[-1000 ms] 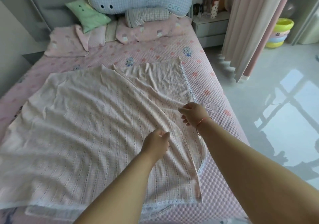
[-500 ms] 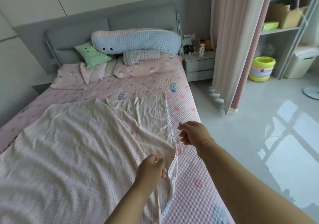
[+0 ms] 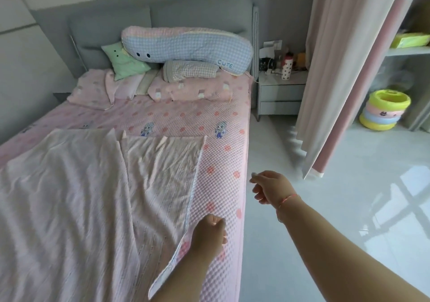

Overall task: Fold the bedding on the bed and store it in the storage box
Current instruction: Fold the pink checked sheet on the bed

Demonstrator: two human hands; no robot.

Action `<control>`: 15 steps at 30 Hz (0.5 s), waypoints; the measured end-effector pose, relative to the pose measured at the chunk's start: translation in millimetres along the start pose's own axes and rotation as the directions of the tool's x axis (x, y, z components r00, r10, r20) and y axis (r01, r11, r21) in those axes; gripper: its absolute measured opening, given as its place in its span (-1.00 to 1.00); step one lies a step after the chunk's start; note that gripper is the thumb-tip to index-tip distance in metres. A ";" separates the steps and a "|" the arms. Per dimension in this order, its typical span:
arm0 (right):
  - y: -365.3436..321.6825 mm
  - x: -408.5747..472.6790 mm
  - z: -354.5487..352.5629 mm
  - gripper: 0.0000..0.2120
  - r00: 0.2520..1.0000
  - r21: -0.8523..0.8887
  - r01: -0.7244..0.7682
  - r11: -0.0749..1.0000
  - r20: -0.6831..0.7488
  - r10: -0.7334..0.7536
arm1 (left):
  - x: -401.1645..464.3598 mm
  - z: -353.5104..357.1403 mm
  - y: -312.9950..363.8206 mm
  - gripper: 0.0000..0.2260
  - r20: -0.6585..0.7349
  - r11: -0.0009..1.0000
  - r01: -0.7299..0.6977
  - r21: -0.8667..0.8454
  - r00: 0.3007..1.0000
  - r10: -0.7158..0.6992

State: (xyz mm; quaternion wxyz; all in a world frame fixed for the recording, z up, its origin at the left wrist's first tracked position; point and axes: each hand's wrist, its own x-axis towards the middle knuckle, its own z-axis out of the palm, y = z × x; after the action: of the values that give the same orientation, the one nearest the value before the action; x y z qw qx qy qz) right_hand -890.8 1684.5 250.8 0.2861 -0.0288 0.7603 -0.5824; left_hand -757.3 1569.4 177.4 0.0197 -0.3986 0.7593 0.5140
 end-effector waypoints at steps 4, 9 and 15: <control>-5.9 50.1 -15.2 -0.80 0.999 -0.021 -0.028 0.999 0.042 0.029 | 44.8 11.6 8.7 -0.81 -0.057 0.998 0.058 0.002 0.997 -0.058; -31.8 126.7 -17.2 -0.78 0.997 -0.058 -0.032 0.998 0.062 0.035 | 107.6 16.5 24.0 -0.79 -0.083 0.994 0.103 -0.044 0.991 -0.106; -99.5 257.8 20.6 -0.76 0.992 -0.157 0.030 0.987 0.122 -0.011 | 236.8 -17.6 88.8 -0.84 -0.209 0.994 0.045 -0.095 0.976 -0.064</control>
State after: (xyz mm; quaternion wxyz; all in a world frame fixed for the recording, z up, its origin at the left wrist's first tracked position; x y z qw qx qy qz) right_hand -1125.2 1537.5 233.8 0.3226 -0.0946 0.7852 -0.5200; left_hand -967.6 1430.5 149.5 -0.0651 -0.4724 0.7218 0.5016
